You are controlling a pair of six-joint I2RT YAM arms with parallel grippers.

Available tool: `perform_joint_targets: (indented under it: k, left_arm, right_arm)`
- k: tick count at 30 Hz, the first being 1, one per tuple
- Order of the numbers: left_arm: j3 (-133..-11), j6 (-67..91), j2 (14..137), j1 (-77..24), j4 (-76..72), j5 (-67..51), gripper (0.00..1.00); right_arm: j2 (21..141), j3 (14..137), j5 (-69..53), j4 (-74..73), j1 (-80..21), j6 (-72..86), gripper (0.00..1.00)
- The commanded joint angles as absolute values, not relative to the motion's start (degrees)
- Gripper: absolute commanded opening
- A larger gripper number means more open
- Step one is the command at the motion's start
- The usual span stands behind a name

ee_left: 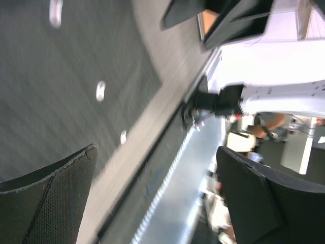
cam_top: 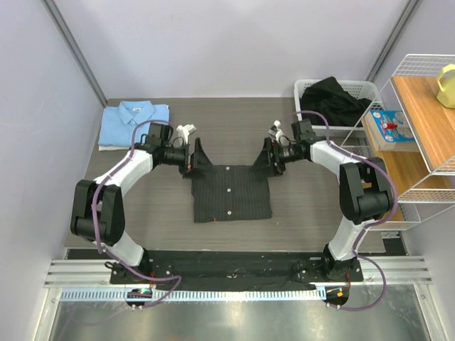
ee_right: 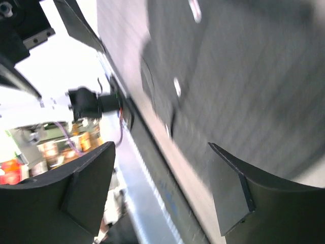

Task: Fold and stack the long sleeve shirts
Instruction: Fold the shirt

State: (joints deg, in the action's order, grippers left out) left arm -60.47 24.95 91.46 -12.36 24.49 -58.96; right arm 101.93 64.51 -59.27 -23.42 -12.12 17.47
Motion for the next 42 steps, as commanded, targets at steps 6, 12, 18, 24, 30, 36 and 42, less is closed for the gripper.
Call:
perform_joint_targets:
  k: [6,12,18,24,30,36,42]
  left_arm:
    - [-71.72,26.01,113.89,-12.04,19.52,-49.93,1.00]
    - [-61.03,27.33,111.54,-11.86,19.60,-45.61,1.00]
    - [-52.39,28.74,98.13,-20.83,18.46,-51.66,1.00]
    - [-51.77,25.40,84.13,-10.65,21.80,-50.64,1.00]
    - [-55.88,23.20,89.54,-8.26,22.59,-42.10,1.00]
    - [-63.26,20.40,103.34,-9.05,23.38,-40.17,1.00]
    - [-67.41,17.58,113.27,-11.07,23.47,-44.64,1.00]
  right_arm:
    - [117.23,73.29,-50.90,-13.61,-14.42,21.37,0.64]
    - [126.90,83.13,-39.83,-21.79,-13.53,11.88,0.57]
    - [131.75,97.46,-38.49,-28.73,-20.99,2.93,0.56]
    - [121.14,103.35,-41.67,-35.31,-24.08,-9.57,0.58]
    - [111.10,96.60,-31.06,-38.66,-26.10,-13.62,0.59]
    - [104.95,84.30,-23.57,-40.25,-28.21,-10.82,0.57]
    - [106.78,76.91,-17.06,-39.38,-28.13,-11.07,0.57]
